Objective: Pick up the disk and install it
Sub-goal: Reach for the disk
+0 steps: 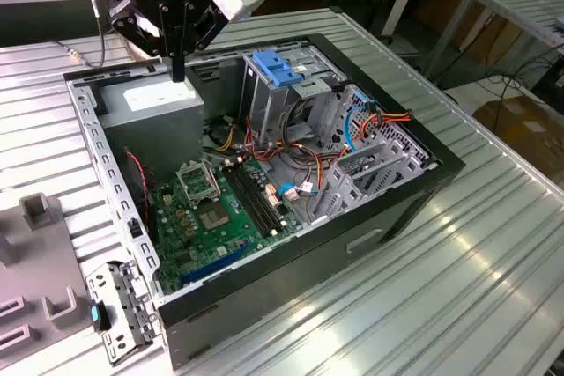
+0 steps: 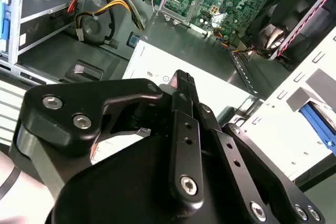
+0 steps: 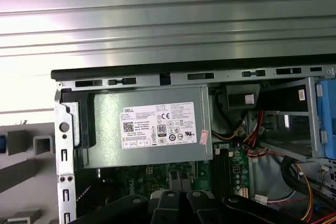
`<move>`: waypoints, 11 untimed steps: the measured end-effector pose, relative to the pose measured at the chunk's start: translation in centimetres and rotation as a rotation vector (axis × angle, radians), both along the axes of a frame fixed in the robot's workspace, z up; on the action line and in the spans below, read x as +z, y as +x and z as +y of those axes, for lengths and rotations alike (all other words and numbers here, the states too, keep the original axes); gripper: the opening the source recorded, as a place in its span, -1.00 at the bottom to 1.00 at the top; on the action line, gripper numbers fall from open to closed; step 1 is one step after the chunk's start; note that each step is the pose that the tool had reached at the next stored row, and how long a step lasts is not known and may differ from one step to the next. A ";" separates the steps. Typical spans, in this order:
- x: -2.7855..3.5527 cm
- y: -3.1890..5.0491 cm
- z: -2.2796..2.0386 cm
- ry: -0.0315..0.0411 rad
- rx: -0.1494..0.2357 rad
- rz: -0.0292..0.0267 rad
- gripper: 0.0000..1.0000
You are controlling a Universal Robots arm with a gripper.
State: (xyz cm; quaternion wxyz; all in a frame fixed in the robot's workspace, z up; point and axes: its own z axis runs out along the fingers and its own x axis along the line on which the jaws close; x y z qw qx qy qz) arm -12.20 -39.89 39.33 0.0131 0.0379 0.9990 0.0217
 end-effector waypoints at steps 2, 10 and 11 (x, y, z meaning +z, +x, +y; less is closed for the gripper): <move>0.00 0.00 0.00 0.0001 0.000 0.0000 -0.79; 0.00 -0.02 0.00 0.0000 0.000 0.0000 -0.79; -0.01 -0.05 0.00 0.0000 0.000 0.0000 -0.79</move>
